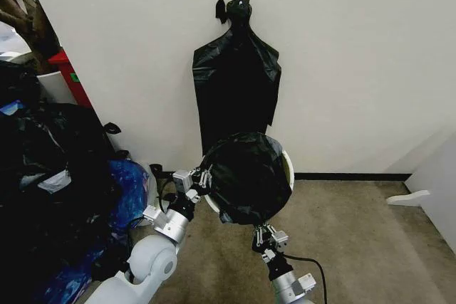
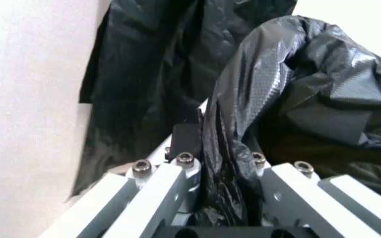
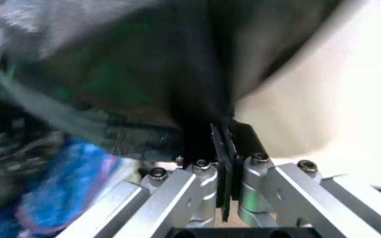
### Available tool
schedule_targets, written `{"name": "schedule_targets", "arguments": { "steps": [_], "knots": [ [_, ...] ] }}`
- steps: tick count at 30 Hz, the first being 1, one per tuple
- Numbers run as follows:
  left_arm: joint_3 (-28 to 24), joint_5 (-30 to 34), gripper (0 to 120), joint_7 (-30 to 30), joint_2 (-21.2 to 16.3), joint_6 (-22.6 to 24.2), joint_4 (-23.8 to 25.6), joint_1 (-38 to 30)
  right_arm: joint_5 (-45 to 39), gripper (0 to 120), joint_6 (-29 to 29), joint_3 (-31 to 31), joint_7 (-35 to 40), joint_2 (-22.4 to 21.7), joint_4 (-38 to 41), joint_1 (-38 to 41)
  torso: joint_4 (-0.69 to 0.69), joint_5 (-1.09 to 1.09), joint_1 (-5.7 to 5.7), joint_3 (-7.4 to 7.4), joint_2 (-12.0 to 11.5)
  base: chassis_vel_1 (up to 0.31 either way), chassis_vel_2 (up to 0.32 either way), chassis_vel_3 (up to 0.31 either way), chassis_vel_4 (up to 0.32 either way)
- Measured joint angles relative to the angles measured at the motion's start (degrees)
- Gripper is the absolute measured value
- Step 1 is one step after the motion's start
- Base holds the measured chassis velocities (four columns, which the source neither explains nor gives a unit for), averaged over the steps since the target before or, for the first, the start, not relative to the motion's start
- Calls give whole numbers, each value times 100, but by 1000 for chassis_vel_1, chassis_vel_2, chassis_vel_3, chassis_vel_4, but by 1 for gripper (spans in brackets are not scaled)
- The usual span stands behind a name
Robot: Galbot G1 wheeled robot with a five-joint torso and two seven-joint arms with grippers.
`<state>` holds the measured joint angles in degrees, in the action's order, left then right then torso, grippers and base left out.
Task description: Place the garbage bag over the trash bin.
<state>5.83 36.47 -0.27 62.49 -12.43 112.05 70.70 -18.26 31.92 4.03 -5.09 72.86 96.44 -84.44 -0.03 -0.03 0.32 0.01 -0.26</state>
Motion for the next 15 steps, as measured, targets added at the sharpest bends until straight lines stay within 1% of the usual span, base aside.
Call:
{"name": "schedule_targets", "arguments": {
  "steps": [1, 2, 4, 5, 6, 7, 9, 12, 13, 14, 15],
  "knots": [
    [-18, 2, 4, 16, 17, -24, -16, 7, 77, 0, 48, -18, -186, 11, -6, 4, 0, -1, 0, 0, 0, 0, 0, 0, 0],
    [-40, 2, 4, 51, 46, -48, -32, 13, 329, 0, 138, -25, -459, 43, -81, 51, 0, 0, 0, 0, 0, 0, 0, 0, 0],
    [-59, -1, 4, 70, 73, -47, -35, 17, 787, 0, 233, 22, -552, 92, -267, 142, 1, 5, 0, 0, 0, 0, 0, 0, 0],
    [-59, -1, 4, 70, 73, -47, -35, 17, 787, 0, 233, 22, -552, 92, -267, 142, 1, 5, 0, 0, 0, 0, 0, 0, 0],
    [-68, -1, 4, 74, 76, -34, -36, 17, 1173, 0, 280, 71, -534, 127, -446, 222, 0, 9, 0, 1, 0, 0, 0, 0, 0],
    [-76, 1, 4, 79, 74, -24, -37, 19, 1410, 0, 290, 105, -463, 153, -577, 286, -1, 12, 0, 2, -1, 0, 0, 0, 0],
    [-79, 10, 4, 99, 52, -22, -37, 19, 1747, 0, 282, 172, -199, 188, -787, 417, -1, 8, 0, 2, -1, 0, 0, 0, 0],
    [-49, 27, 4, 110, 19, -27, -36, 19, 2082, 0, 262, 338, 130, 221, -1029, 566, 0, 8, 0, 2, -1, 0, 0, 0, 0],
    [-49, 27, 4, 110, 19, -27, -36, 19, 2082, 0, 262, 338, 130, 221, -1029, 566, 0, 8, 0, 2, -1, 0, 0, 0, 0],
    [-32, 31, 4, 113, 3, -33, -36, 11, 2264, 0, 298, 469, 235, 229, -1170, 665, -1, 5, 0, 3, -1, 0, 0, 0, 0],
    [-15, 36, 4, 114, -11, -37, -38, -2, 2380, 0, 329, 560, 293, 224, -1240, 722, 0, 6, 0, 2, -1, 0, 0, 0, 0]
  ]
}}
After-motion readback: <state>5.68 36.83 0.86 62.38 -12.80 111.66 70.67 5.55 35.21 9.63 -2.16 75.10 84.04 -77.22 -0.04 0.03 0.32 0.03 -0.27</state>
